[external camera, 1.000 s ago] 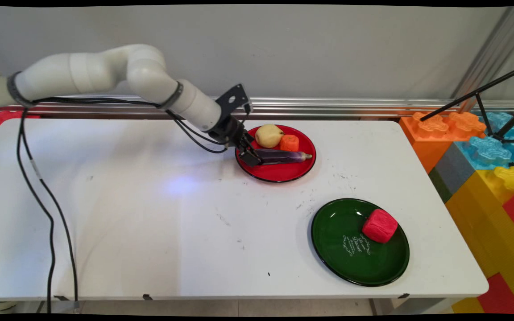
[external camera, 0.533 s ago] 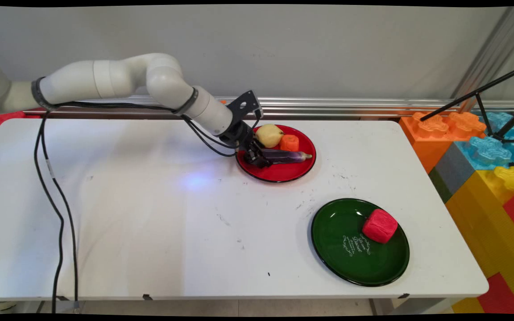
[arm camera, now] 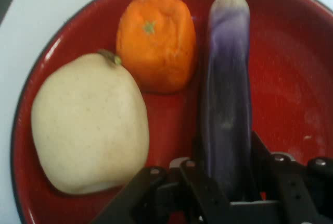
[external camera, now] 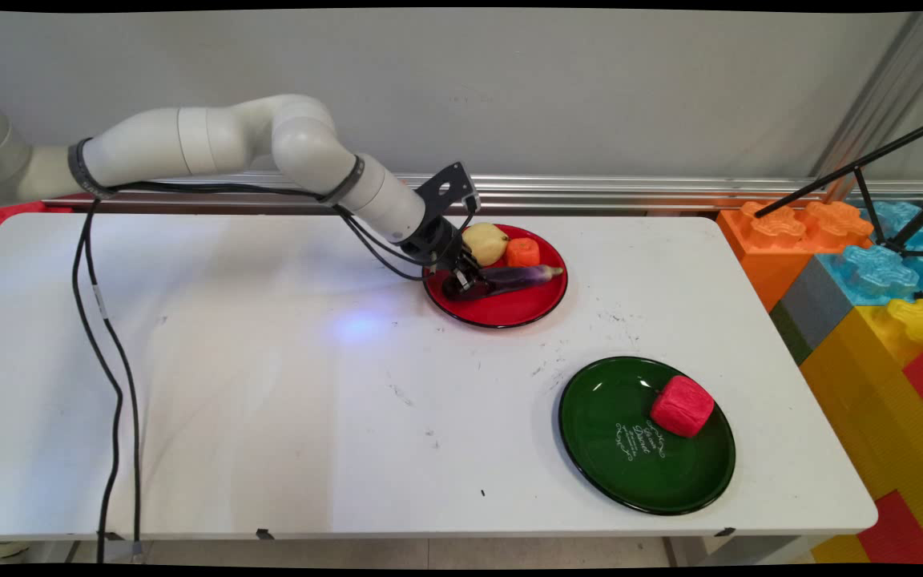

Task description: Place the picked object on the table

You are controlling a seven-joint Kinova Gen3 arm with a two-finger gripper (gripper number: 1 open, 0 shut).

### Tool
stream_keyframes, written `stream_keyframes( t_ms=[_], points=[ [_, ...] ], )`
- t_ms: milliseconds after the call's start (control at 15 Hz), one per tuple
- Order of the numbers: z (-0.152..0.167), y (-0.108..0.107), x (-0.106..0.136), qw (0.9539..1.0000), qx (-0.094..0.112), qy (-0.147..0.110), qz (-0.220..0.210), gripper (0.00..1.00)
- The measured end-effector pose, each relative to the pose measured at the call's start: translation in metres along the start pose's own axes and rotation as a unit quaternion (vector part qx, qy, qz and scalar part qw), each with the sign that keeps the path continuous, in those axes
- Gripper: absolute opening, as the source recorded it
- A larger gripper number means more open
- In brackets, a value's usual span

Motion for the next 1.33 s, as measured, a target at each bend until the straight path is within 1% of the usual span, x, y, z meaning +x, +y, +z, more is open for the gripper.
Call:
stream_keyframes(
  t_ms=[200, 467, 667, 800, 1000, 1133, 1267, 1333],
  points=[
    [-0.011, 0.001, 0.012, 1.0, -0.001, 0.009, 0.0, 0.0],
    [-0.034, 0.007, 0.03, 0.9998, -0.004, 0.02, -0.003, 0.0],
    [-0.055, 0.015, 0.039, 0.9997, -0.005, 0.022, -0.009, 0.0],
    [-0.069, 0.023, 0.042, 0.9997, -0.01, 0.022, -0.01, 0.0],
    [-0.095, 0.043, 0.039, 0.9995, -0.028, 0.012, -0.004, 0.0],
    [-0.109, 0.057, 0.031, 0.999, -0.044, -0.001, 0.005, 0.0],
    [-0.119, 0.069, 0.021, 0.9984, -0.054, -0.014, 0.014, 0.0],
    [-0.123, 0.074, 0.016, 0.9981, -0.055, -0.02, 0.016, 0.0]
  ],
)
